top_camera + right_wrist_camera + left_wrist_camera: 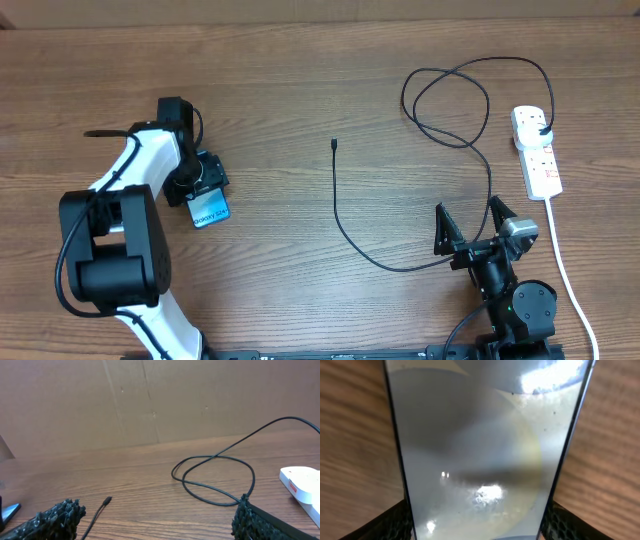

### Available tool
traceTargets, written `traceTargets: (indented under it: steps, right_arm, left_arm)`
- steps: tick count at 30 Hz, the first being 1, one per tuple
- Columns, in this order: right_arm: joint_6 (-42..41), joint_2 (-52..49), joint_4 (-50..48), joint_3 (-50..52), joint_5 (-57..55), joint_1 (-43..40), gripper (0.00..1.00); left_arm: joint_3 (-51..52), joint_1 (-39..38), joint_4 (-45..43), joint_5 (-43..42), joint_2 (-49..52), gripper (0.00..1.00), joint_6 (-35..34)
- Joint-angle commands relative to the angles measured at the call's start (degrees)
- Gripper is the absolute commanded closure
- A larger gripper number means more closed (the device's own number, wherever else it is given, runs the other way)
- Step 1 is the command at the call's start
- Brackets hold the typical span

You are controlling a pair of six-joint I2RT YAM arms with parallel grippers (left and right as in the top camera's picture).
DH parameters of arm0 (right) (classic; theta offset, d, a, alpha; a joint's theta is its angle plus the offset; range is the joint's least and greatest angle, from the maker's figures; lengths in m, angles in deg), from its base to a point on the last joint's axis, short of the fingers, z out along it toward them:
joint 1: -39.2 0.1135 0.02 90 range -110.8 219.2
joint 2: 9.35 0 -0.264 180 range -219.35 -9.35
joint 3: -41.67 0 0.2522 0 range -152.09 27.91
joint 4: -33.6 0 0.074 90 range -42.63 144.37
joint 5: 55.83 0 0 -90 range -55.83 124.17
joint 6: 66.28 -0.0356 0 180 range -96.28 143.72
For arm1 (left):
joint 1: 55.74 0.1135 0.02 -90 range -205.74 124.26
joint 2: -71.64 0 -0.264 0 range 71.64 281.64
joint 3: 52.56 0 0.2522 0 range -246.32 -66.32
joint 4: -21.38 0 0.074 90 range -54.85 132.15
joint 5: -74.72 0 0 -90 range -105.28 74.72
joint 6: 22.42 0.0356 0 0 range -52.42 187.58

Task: Plug charger to phone and switch on socket
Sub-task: 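Close the left gripper on the smartphone's top edge, then lift the smartphone with the left gripper and tilt it upright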

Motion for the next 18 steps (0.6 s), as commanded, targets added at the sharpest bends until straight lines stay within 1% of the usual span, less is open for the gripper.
traceTargets:
  steps: [1,6,8,18]
  right_arm:
    - [-0.2,0.5,-0.2,0.6,-0.4,0.2,0.0]
    - [-0.2,0.5,-0.2,0.6,-0.4,0.2,0.0]
    - [-0.2,0.5,-0.2,0.6,-0.4,0.2,0.0]
    - [-0.2,0.5,-0.2,0.6,-0.4,0.2,0.0]
  left_arm:
    - [-4.4,-0.5,3.6,-3.9,1.8,0.48,-1.5]
    - [-10.3,-0.5,9.0,-4.0,1.8,0.48,-1.5]
    - [-11.6,-0.5,9.6,-4.2,1.8,0.48,-1.5]
    - [-13.1,-0.5,11.8,-14.0,1.8,0.49,-1.5]
